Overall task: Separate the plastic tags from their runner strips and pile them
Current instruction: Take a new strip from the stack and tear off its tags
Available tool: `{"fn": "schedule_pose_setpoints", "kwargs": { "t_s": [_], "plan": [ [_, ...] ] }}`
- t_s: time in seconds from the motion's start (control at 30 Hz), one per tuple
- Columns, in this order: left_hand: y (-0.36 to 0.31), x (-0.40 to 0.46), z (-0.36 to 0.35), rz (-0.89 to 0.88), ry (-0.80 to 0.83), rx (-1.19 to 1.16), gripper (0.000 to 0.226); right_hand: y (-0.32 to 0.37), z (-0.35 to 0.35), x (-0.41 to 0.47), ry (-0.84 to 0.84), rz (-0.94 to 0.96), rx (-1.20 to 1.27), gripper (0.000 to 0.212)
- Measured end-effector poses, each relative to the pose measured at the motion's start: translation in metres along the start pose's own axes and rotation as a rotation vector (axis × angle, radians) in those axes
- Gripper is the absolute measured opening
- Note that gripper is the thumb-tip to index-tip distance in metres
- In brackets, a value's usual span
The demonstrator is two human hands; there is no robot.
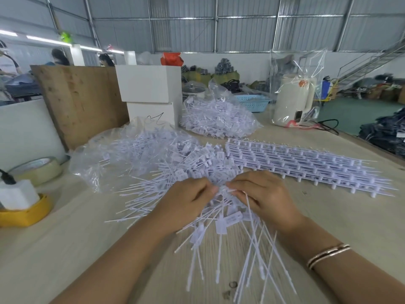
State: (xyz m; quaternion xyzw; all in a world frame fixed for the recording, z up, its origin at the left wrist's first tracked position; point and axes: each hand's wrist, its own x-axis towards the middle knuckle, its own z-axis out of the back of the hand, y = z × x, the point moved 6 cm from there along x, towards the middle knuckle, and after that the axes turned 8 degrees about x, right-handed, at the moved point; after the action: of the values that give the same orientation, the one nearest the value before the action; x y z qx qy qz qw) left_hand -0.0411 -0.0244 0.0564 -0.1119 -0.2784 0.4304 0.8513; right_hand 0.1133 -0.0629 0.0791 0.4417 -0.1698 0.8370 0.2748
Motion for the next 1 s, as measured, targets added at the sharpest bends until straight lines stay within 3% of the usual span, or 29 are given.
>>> {"fn": "schedule_pose_setpoints", "kwargs": {
  "t_s": [0.33,0.57,0.8,1.0],
  "plan": [
    [-0.008,0.0,0.003,-0.146,-0.059,0.075,0.022,-0.011,-0.014,-0.006,0.12,-0.202,0.289,0.018],
    [-0.007,0.0,0.0,-0.176,-0.016,0.112,0.016,-0.022,-0.02,-0.01,0.136,-0.393,0.523,0.016],
    [-0.01,-0.003,0.001,-0.146,0.021,-0.047,0.022,-0.022,-0.018,-0.008,0.163,-0.365,0.544,0.03],
    [-0.015,-0.004,0.002,-0.154,0.019,-0.247,0.026,-0.018,-0.019,-0.005,0.209,-0.334,0.532,0.016]
  ]
}}
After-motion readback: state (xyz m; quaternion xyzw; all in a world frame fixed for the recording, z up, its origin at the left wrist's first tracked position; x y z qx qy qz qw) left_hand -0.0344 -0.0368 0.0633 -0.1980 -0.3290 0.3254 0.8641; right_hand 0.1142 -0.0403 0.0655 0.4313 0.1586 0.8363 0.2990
